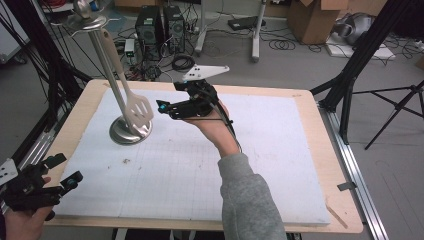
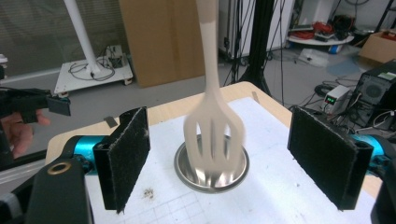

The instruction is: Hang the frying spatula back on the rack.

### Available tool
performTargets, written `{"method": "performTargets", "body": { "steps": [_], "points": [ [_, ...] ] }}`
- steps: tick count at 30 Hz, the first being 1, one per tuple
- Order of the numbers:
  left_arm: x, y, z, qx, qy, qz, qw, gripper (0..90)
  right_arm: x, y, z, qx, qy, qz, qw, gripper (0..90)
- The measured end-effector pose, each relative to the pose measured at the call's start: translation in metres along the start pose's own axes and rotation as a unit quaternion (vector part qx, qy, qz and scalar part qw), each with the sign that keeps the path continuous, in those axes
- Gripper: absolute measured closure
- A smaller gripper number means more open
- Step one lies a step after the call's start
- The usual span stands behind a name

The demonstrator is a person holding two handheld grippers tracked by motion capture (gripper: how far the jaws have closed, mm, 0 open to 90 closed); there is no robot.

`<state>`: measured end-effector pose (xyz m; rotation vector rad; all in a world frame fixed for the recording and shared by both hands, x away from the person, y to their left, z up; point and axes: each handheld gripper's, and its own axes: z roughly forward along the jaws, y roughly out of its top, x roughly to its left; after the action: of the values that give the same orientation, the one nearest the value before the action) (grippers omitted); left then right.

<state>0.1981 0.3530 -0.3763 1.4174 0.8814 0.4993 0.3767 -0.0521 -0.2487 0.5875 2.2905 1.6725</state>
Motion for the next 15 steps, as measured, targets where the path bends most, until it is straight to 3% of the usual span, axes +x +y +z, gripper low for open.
{"method": "performTargets", "body": {
  "steps": [5,15],
  "points": [
    [0.001,0.0,0.005,0.0,-0.002,0.001,1.0,2.1,0.0,-0.011,-0.016,-0.022,-0.003,-0.004,0.9997,19.9],
    [0.003,-0.002,0.015,0.002,-0.006,-0.003,1.0,2.1,-0.001,-0.03,-0.047,-0.03,0.001,-0.007,0.9995,18.8]
  ]
}}
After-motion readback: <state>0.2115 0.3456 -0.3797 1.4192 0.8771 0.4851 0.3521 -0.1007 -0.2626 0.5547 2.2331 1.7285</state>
